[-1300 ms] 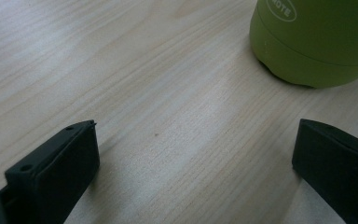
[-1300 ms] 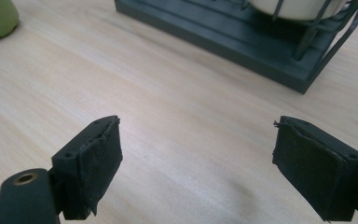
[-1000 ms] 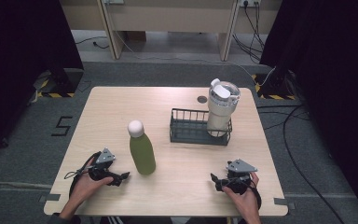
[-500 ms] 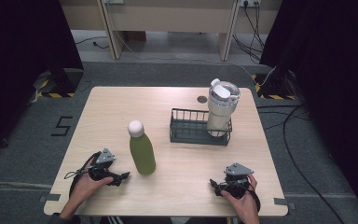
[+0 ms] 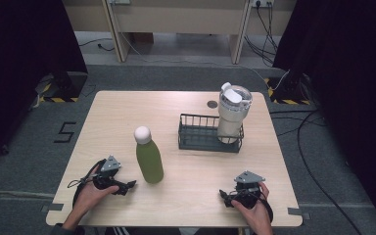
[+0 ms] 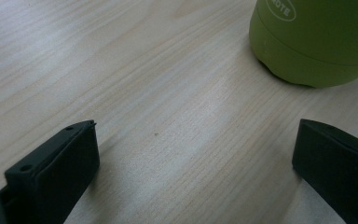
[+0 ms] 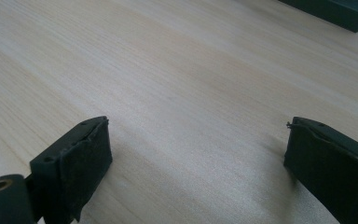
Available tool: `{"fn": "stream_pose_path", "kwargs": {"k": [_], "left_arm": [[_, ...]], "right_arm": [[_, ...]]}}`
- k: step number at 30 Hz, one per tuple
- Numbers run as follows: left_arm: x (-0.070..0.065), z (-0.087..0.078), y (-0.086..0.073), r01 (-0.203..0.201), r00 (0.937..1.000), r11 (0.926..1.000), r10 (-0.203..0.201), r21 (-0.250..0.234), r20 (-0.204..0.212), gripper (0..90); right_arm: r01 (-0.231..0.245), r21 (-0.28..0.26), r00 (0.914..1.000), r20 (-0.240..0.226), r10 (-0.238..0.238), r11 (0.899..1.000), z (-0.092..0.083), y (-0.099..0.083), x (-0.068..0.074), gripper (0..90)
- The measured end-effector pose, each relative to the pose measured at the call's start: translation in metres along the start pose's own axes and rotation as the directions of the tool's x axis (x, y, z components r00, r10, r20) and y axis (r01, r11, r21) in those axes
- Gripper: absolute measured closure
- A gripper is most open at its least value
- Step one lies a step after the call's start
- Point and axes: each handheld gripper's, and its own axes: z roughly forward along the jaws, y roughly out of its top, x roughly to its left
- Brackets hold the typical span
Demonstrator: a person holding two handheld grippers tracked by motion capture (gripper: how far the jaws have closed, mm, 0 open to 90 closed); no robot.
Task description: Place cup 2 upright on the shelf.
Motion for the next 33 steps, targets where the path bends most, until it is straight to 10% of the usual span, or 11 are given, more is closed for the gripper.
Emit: {"fn": "stream_pose_path", "kwargs": {"k": [10, 15, 33], "left_arm": [[0.000, 0.000, 0.000, 0.001, 1.0000, 1.0000, -0.001, -0.005, -0.002, 0.3], [-0.002, -0.004, -0.002, -0.021, 0.9994, 0.9990, 0.022, -0.039, 0.025, 16.0], [-0.010, -0.013, -0.006, -0.037, 0.9982, 0.9922, 0.042, -0.119, 0.043, 14.8]], "right_arm": [[0.000, 0.004, 1.0000, 0.001, 0.000, 1.000, 0.001, 0.000, 0.000, 4.8], [-0.001, 0.005, 1.0000, 0.001, 0.001, 1.000, 0.001, 0.000, 0.000, 4.5], [-0.001, 0.007, 1.0000, 0.001, 0.001, 1.000, 0.001, 0.001, 0.000, 3.8]]}}
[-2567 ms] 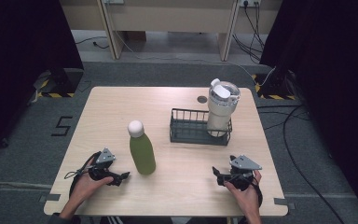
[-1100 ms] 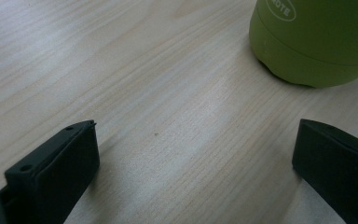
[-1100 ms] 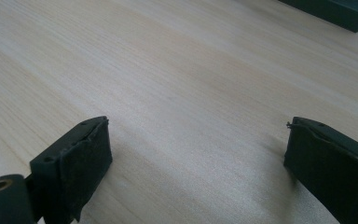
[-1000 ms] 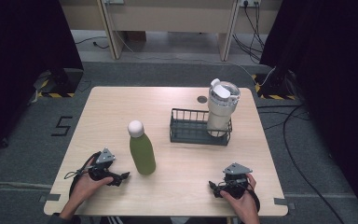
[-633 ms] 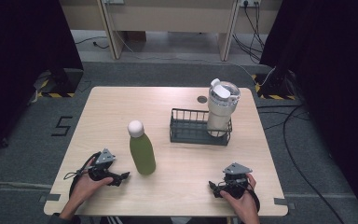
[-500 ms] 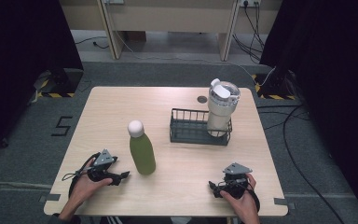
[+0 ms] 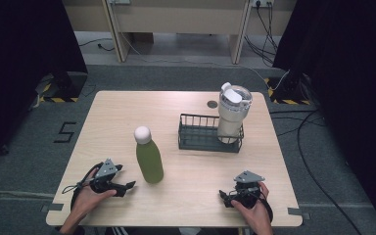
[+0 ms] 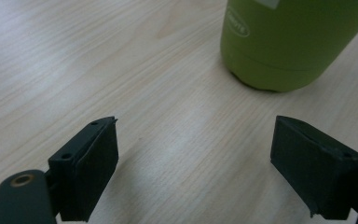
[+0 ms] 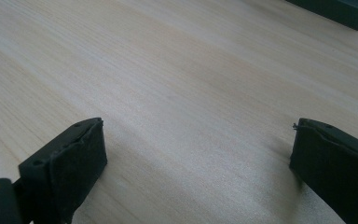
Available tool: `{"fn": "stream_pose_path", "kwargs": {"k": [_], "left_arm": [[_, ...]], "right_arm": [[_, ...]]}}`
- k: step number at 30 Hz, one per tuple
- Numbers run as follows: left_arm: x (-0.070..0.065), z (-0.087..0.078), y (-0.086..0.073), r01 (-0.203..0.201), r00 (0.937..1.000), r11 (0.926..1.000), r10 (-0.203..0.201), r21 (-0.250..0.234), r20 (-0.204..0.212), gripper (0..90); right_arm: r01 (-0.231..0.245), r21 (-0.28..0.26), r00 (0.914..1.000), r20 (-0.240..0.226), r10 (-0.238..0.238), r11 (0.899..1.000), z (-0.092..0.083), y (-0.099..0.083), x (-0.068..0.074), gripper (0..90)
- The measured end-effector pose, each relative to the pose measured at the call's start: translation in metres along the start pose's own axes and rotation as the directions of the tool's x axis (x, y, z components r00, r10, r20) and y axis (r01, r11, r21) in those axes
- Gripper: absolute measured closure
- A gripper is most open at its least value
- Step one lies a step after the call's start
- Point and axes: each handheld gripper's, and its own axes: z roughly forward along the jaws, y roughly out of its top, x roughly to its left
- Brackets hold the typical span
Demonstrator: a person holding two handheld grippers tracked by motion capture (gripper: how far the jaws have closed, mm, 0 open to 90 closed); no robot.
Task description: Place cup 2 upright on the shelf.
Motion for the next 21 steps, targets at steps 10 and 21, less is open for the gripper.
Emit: {"fn": "stream_pose_path", "kwargs": {"k": [10, 21], "left_arm": [[-0.014, -0.004, 0.013, -0.009, 0.9979, 0.9858, 0.020, -0.168, 0.062, 14.8], [-0.022, -0.003, 0.021, -0.020, 0.9967, 0.9737, 0.037, -0.227, 0.072, 14.8]], "right_arm": [[-0.004, 0.000, 1.0000, 0.001, 0.004, 1.000, 0.000, 0.000, 0.000, 3.3], [-0.001, 0.000, 1.0000, 0.001, 0.001, 1.000, 0.000, 0.000, 0.000, 3.1]]}}
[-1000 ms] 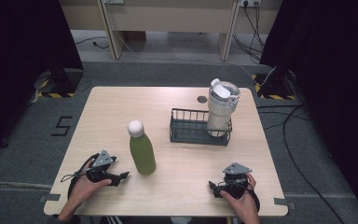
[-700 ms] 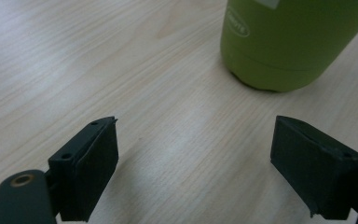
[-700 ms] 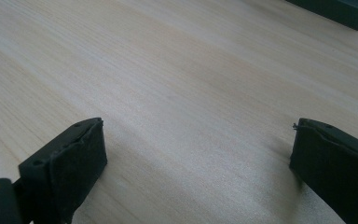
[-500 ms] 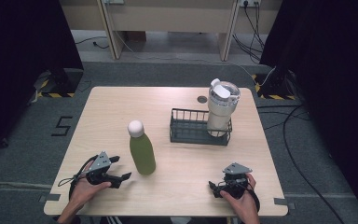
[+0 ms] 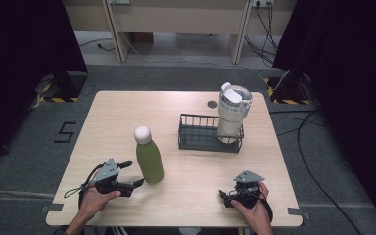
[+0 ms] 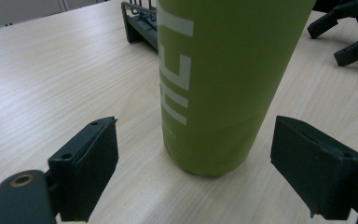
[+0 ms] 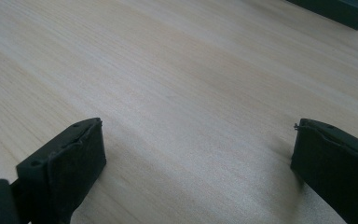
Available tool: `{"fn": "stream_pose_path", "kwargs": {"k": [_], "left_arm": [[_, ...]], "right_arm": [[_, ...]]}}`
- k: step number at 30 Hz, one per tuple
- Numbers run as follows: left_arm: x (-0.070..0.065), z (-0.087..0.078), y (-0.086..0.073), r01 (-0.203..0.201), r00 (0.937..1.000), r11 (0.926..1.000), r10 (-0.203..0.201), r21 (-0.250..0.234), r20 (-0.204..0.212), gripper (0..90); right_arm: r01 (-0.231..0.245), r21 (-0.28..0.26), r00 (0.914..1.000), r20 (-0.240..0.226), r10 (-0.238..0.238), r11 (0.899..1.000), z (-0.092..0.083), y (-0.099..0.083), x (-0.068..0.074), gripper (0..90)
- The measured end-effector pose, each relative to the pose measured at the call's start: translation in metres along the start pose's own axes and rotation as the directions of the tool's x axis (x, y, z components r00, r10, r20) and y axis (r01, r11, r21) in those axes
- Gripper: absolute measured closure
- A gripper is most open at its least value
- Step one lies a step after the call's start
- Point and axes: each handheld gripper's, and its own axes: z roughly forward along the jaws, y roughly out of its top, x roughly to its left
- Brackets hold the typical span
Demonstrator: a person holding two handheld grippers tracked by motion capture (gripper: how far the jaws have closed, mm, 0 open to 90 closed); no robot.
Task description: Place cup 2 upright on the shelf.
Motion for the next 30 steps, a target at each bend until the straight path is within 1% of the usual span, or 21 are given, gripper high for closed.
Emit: {"fn": "stream_pose_path", "kwargs": {"k": [4, 5, 7, 8, 9, 13, 14, 17, 19, 22, 24, 30], "left_arm": [[-0.002, 0.001, 0.002, -0.003, 1.0000, 0.9999, 0.003, -0.014, 0.000, 14.7], [-0.002, 0.001, 0.003, 0.005, 1.0000, 0.9997, -0.005, -0.024, 0.007, 14.7], [-0.003, 0.001, 0.004, 0.009, 0.9999, 0.9995, -0.008, -0.029, 0.012, 14.7], [-0.003, 0.001, 0.004, 0.008, 0.9998, 0.9994, -0.008, -0.034, 0.016, 14.7], [-0.004, 0.002, 0.006, 0.000, 0.9999, 0.9993, 0.001, -0.038, 0.012, 14.7], [-0.006, 0.003, 0.008, 0.002, 0.9999, 0.9989, -0.001, -0.047, 0.014, 14.7], [-0.006, 0.005, 0.009, -0.008, 0.9999, 0.9987, 0.009, -0.051, 0.015, 14.7], [-0.008, 0.008, 0.011, -0.011, 0.9998, 0.9984, 0.012, -0.056, 0.019, 14.7], [-0.010, 0.012, 0.013, -0.022, 0.9995, 0.9975, 0.023, -0.068, 0.023, 14.7], [-0.010, 0.015, 0.014, -0.033, 0.9992, 0.9967, 0.034, -0.074, 0.022, 14.8], [-0.009, 0.020, 0.015, -0.030, 0.9993, 0.9965, 0.032, -0.078, 0.019, 14.7], [-0.011, 0.026, 0.017, -0.034, 0.9992, 0.9955, 0.036, -0.089, 0.018, 14.8]], "right_arm": [[0.000, 0.000, 1.0000, 0.000, 0.000, 1.000, 0.000, 0.000, 0.000, 3.0], [0.003, 0.000, 1.0000, 0.000, -0.003, 1.000, 0.000, 0.000, 0.000, 3.0], [0.004, 0.000, 1.0000, -0.001, -0.004, 1.000, 0.000, 0.000, 0.000, 2.9], [0.004, 0.000, 1.0000, -0.001, -0.004, 1.000, 0.000, 0.000, 0.000, 2.9], [0.004, 0.001, 1.0000, -0.002, -0.004, 1.000, 0.000, 0.000, 0.000, 2.8], [0.001, 0.003, 1.0000, -0.001, -0.001, 1.000, 0.000, 0.000, 0.000, 2.6], [0.002, 0.003, 1.0000, -0.001, -0.002, 1.000, 0.000, 0.000, 0.000, 2.5], [0.002, 0.003, 1.0000, -0.001, -0.002, 1.000, 0.000, 0.000, 0.000, 2.5], [0.002, 0.003, 1.0000, -0.001, -0.002, 1.000, 0.000, 0.000, 0.000, 2.5], [0.002, 0.003, 1.0000, -0.001, -0.002, 1.000, 0.000, 0.000, 0.000, 2.5], [0.002, 0.003, 1.0000, -0.001, -0.002, 1.000, 0.000, 0.000, 0.000, 2.5], [0.002, 0.003, 1.0000, -0.001, -0.002, 1.000, 0.000, 0.000, 0.000, 2.5]]}}
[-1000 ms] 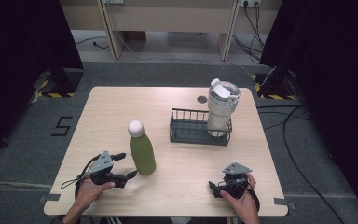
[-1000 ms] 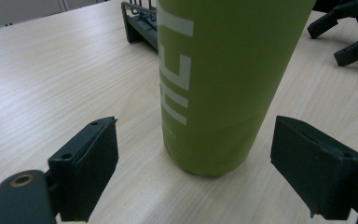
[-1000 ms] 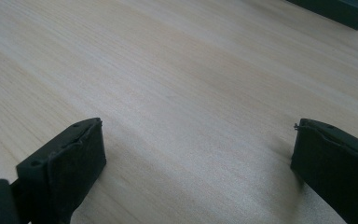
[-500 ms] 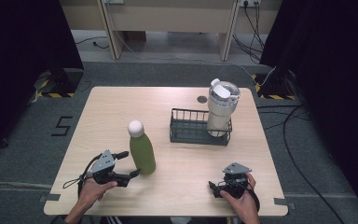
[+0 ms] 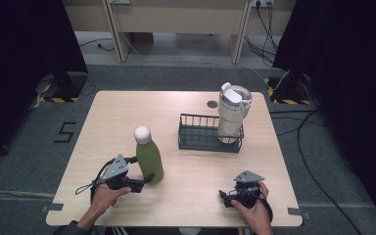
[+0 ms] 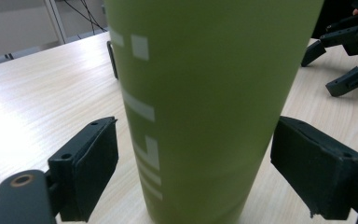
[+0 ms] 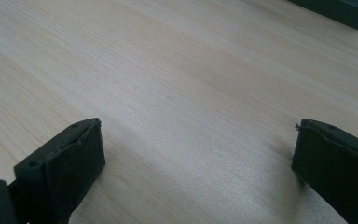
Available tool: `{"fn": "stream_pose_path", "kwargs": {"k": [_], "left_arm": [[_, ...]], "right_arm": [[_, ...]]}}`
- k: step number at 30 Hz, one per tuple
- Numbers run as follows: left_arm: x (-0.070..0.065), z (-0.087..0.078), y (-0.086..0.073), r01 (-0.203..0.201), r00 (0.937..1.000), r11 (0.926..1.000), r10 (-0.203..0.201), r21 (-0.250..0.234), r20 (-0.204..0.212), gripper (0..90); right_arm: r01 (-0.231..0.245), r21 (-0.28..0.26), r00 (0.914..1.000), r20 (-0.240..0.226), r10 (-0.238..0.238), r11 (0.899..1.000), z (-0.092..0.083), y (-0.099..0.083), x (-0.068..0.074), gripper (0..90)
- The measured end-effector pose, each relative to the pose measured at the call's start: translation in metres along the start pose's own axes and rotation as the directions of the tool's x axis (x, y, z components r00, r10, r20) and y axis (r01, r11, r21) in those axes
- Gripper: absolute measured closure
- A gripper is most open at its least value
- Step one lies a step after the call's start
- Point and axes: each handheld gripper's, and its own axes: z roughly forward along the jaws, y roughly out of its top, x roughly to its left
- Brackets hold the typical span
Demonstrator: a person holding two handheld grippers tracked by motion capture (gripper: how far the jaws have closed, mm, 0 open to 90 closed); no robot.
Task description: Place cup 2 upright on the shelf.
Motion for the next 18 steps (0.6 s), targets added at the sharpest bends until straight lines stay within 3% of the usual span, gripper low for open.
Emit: {"fn": "stream_pose_path", "kwargs": {"k": [9, 14, 18], "left_arm": [[-0.001, 0.010, 0.003, -0.018, 0.9998, 0.9998, 0.018, 0.007, -0.005, 14.8], [-0.001, 0.016, 0.004, 0.012, 0.9999, 0.9997, -0.011, -0.023, 0.005, 15.9], [-0.001, 0.019, 0.007, 0.009, 1.0000, 0.9991, -0.009, -0.040, -0.002, 18.5]], "right_arm": [[0.000, 0.000, 1.0000, 0.000, 0.000, 1.000, 0.000, 0.000, 0.000, 2.3], [0.000, 0.002, 1.0000, 0.001, 0.000, 1.000, 0.000, 0.000, 0.000, 1.8], [0.002, 0.001, 1.0000, 0.000, -0.002, 1.000, 0.001, 0.000, 0.000, 1.7]]}}
